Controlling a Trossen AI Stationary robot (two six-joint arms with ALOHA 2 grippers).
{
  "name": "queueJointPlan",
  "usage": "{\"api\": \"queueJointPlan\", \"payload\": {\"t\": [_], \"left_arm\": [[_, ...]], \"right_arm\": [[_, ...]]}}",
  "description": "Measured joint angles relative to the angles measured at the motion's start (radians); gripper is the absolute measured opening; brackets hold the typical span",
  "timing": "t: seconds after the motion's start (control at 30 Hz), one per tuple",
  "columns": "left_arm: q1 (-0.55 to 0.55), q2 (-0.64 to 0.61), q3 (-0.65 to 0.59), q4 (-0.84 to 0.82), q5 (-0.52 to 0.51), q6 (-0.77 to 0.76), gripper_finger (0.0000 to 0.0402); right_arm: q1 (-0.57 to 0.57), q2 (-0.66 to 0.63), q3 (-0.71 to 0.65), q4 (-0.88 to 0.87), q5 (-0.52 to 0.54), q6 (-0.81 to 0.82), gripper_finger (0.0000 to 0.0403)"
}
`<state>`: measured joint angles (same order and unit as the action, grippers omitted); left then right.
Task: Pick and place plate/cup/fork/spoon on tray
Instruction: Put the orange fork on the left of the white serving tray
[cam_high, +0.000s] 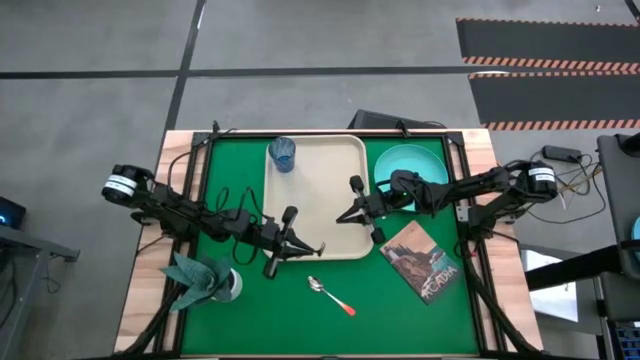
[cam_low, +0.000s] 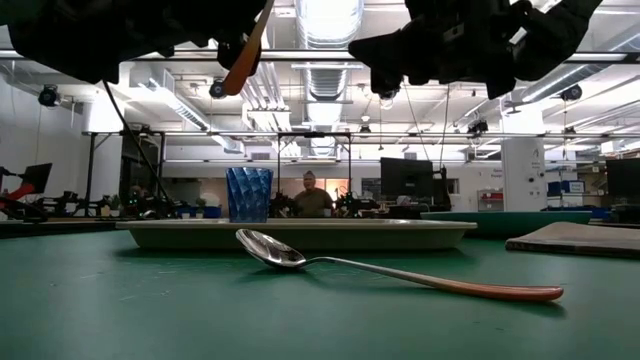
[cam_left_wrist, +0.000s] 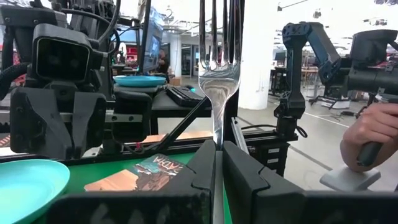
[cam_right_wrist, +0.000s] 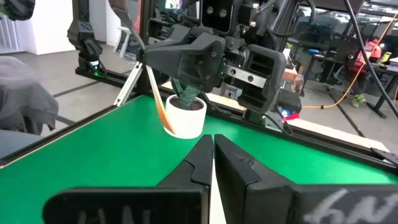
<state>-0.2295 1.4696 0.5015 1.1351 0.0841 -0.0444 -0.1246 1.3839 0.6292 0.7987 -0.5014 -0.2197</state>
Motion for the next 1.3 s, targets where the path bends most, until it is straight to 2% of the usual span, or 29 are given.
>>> {"api": "queueJointPlan", "payload": {"t": [0.33, 0.77, 1.07, 1.3], "left_arm": [[0.0, 0.0, 0.0, 0.001, 0.0, 0.0, 0.0004], [0.0, 0.0, 0.011, 0.011, -0.001, 0.002, 0.0004], [0.0, 0.0, 0.023, 0.01, -0.004, 0.027, 0.0004], [0.004, 0.0, 0.022, 0.073, -0.003, 0.034, 0.0004]], "right_arm": [[0.0, 0.003, 0.0, -0.001, 0.003, 0.011, 0.0019], [0.0, 0.0, 0.029, 0.059, 0.004, 0.055, 0.0128], [0.01, 0.034, 0.11, 0.043, -0.001, 0.08, 0.0173], [0.029, 0.088, 0.173, 0.047, -0.157, 0.078, 0.0187]]}}
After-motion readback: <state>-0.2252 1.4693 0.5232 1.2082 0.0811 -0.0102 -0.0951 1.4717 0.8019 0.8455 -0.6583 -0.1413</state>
